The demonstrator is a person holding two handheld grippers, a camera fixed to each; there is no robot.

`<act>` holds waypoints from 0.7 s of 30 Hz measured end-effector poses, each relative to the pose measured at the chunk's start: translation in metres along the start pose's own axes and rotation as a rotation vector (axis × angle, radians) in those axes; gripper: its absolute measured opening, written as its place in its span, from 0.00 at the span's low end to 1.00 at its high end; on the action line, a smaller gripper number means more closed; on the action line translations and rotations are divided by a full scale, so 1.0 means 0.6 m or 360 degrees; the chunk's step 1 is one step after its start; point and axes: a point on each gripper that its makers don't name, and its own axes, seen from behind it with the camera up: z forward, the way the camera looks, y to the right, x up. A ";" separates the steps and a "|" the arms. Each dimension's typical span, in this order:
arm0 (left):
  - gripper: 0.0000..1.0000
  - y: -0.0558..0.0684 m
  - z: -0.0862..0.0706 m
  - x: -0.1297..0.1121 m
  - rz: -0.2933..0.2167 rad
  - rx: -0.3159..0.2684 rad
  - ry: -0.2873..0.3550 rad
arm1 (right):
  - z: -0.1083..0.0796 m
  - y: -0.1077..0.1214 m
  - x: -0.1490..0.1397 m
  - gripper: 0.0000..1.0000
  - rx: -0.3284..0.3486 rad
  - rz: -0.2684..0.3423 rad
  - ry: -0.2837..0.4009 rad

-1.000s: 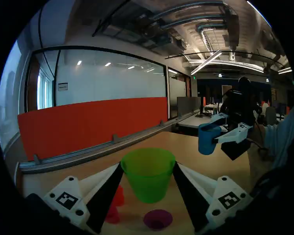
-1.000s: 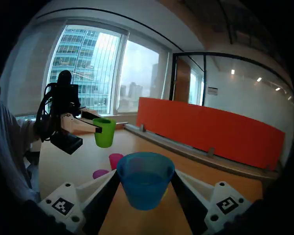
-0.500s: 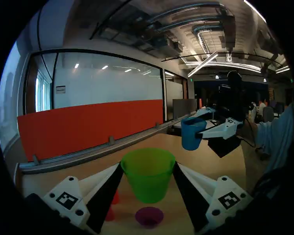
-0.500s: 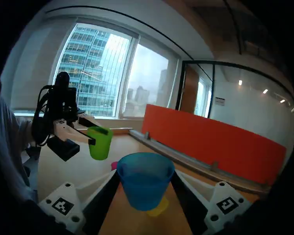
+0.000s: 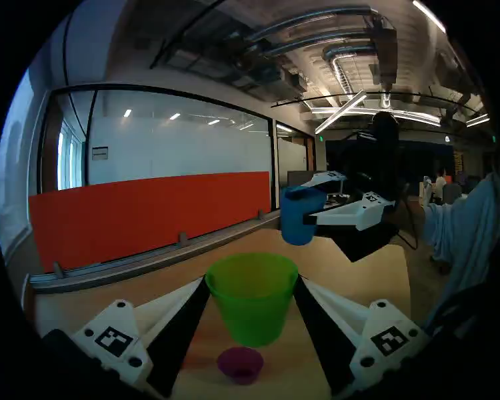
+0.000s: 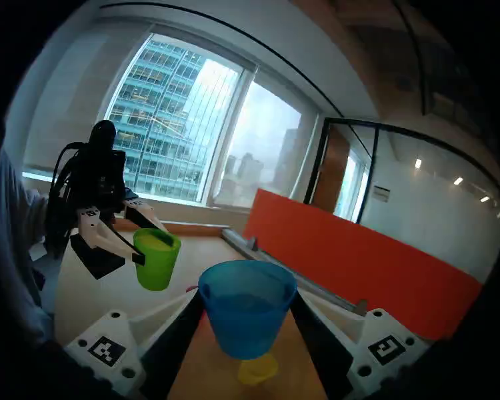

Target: Pour water

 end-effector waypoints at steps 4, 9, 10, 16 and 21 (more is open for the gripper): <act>0.88 0.007 -0.003 -0.002 0.0003 -0.0011 -0.0003 | 0.008 0.005 0.011 0.90 0.0003 -0.0062 0.0011; 0.88 0.013 -0.004 -0.005 0.0006 -0.0019 -0.0004 | 0.016 0.009 0.025 0.90 -0.0001 -0.0153 0.0022; 0.88 0.014 -0.004 -0.005 0.0007 -0.0021 -0.0004 | 0.018 0.010 0.028 0.90 -0.0002 -0.0174 0.0024; 0.88 0.023 -0.004 -0.010 0.0020 -0.0032 -0.0007 | 0.029 0.017 0.044 0.90 -0.0003 -0.0273 0.0035; 0.88 0.028 -0.004 -0.012 0.0043 -0.0036 -0.0007 | 0.039 0.025 0.055 0.90 -0.0007 -0.0351 0.0038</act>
